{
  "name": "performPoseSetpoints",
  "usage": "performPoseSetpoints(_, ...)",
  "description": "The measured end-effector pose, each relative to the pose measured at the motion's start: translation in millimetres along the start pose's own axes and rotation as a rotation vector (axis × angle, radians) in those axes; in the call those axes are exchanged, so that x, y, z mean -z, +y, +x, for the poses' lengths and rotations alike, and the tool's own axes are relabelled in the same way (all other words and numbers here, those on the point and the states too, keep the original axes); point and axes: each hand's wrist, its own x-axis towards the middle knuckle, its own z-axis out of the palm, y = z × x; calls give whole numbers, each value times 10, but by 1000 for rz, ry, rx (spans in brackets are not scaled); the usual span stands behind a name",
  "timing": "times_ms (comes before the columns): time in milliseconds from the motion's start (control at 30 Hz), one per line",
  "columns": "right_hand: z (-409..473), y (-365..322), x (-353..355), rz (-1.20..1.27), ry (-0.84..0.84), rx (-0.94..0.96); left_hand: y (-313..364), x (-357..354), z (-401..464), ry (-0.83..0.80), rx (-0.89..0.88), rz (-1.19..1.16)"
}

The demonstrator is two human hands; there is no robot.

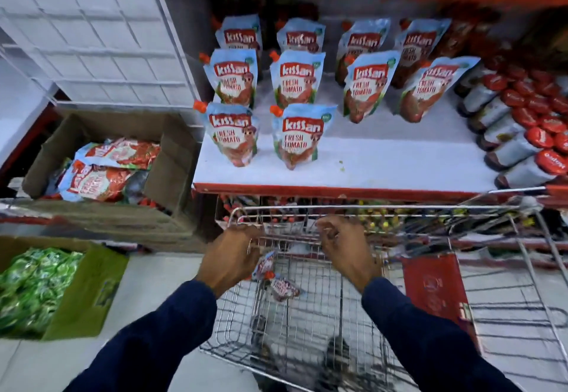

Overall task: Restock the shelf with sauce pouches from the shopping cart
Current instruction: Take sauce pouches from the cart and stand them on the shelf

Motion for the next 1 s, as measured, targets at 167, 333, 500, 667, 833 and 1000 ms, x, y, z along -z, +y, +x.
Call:
performPoseSetpoints(167,-298,281,-677,-95,-321,-140,-113,-535,-141,-71,-54,20)
performPoseSetpoints(333,-455,430,-1078,-142,-489,-236,-60,-961,53,-307,-170,334)
performPoseSetpoints(500,-541,527,-1226,-264,-470,-285,-61,-1185,213,-377,-198,469)
performPoseSetpoints(667,-556,564,-1197,-290,-398,-243,-57,-1207,292,-396,-238,475)
performPoseSetpoints(833,-537,531,-878,-138,-316,-217,9,-1064,218,-328,-258,421)
performPoseSetpoints(1000,-565,331,-245,-94,-244,-81,214,-632,80,-125,-328,264)
